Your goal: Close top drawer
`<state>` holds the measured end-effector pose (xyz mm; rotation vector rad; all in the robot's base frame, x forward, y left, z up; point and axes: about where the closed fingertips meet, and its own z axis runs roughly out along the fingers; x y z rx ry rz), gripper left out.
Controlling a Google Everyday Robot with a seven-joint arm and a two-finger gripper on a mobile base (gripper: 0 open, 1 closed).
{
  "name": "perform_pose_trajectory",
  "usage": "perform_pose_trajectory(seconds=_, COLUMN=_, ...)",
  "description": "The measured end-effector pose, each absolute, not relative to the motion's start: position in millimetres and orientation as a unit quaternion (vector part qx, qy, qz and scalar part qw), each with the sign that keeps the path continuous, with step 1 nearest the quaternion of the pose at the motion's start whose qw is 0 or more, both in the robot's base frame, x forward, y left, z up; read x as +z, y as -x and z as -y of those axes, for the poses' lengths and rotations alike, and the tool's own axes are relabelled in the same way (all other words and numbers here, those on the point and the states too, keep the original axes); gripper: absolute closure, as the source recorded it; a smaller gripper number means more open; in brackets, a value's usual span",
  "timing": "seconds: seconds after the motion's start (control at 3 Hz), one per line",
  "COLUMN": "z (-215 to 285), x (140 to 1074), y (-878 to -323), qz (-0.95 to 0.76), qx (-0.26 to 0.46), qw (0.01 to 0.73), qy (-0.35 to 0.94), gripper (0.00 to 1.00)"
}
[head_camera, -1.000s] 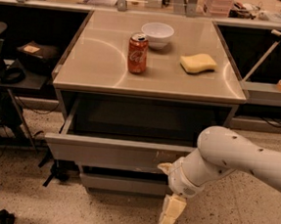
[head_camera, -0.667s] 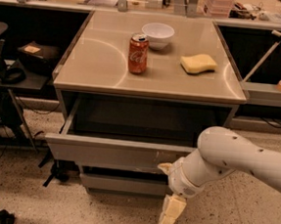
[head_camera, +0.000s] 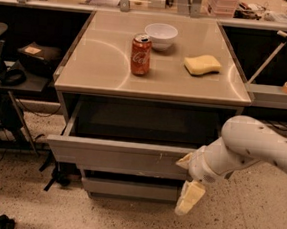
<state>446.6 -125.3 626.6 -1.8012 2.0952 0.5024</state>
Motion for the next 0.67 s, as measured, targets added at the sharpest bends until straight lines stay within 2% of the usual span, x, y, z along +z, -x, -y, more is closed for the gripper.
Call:
perform_pose_trajectory(seconds=0.33, z=131, x=632, y=-454, qz=-0.74, qx=0.171, qw=0.171, qy=0.628, gripper=0.0)
perform_pose_trajectory(seconds=0.67, z=147, x=654, y=-492, qz=-0.751, qx=0.152, qw=0.196, qy=0.611, gripper=0.0)
